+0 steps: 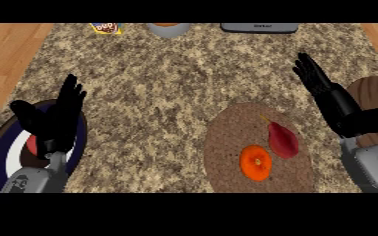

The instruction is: Pick the squash from the placemat and place it in the bowl

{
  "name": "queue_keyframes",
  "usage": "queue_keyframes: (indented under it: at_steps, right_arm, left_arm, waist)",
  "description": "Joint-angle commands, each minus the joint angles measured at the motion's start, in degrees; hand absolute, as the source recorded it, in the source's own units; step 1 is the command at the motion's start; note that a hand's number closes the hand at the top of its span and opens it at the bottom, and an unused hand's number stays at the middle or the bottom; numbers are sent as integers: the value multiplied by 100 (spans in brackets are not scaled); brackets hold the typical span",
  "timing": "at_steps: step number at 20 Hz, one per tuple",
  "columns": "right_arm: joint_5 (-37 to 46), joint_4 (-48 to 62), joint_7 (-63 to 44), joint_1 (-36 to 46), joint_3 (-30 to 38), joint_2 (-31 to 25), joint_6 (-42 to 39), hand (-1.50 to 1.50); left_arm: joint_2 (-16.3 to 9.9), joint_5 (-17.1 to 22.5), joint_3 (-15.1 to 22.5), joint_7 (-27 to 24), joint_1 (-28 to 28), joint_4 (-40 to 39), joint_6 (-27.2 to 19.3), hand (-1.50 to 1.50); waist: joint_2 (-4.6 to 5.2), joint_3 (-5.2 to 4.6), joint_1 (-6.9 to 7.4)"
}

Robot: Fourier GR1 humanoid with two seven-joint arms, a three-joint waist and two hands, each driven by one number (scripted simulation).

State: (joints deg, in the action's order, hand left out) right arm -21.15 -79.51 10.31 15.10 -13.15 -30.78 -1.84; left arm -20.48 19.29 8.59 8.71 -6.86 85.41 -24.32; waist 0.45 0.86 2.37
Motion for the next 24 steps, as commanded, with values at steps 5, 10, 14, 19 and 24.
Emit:
queue_keyframes:
  at_steps: [5, 10, 14, 19, 24]
  right_arm:
    - [1294, -782, -611, -740, -1941, 718, 271, 150]
    - [2145, -1073, 249, -1465, -1203, 1024, 2499, -150]
    - [2302, -1691, 1415, -2366, -1719, 1744, 2961, -150]
    - [3106, -3139, 905, -3030, -1804, 1160, 3466, -150]
    - [4238, -4111, -970, -3420, -1708, 425, 3614, -150]
  left_arm:
    - [-1, -545, 577, -615, -120, 313, 432, 0]
    - [78, -520, 625, -560, -151, 311, 422, 0]
    - [206, -604, 766, -812, -150, 182, 583, 0]
    - [276, -693, 771, -684, -131, 374, 678, 0]
    - [334, -808, 796, -692, -146, 307, 664, 0]
  waist:
    - [-91, -100, -287]
    - [-145, -76, -701]
    - [-80, -84, -459]
    - [-64, -90, -295]
    - [-64, -100, -303]
